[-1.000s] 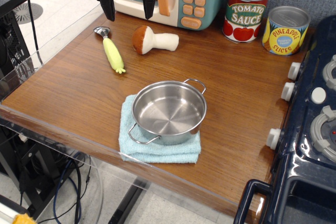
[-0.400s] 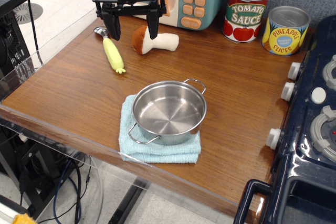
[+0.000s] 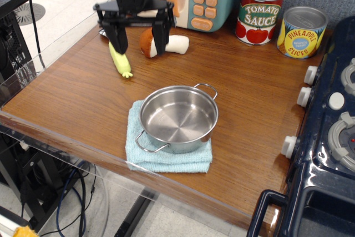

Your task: Place the metal pot in front of the cans.

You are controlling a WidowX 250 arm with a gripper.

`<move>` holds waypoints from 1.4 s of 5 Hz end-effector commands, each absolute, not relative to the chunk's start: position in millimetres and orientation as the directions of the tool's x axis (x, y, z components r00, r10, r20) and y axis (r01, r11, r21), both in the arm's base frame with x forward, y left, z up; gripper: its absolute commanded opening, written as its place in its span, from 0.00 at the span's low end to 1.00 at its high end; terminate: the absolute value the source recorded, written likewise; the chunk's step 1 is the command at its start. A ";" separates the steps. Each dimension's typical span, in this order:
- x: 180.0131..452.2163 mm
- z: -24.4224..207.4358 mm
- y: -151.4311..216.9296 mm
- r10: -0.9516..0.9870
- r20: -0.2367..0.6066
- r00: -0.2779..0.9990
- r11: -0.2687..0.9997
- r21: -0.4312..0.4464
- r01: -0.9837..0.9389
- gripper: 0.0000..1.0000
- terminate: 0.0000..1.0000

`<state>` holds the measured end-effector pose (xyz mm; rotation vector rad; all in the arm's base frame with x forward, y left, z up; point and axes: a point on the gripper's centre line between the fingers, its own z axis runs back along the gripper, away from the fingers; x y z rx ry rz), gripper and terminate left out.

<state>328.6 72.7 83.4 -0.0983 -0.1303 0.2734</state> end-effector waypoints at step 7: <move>301.4 31.2 36.3 0.010 0.015 1.000 1.000 -0.011 -0.010 0.00 0.00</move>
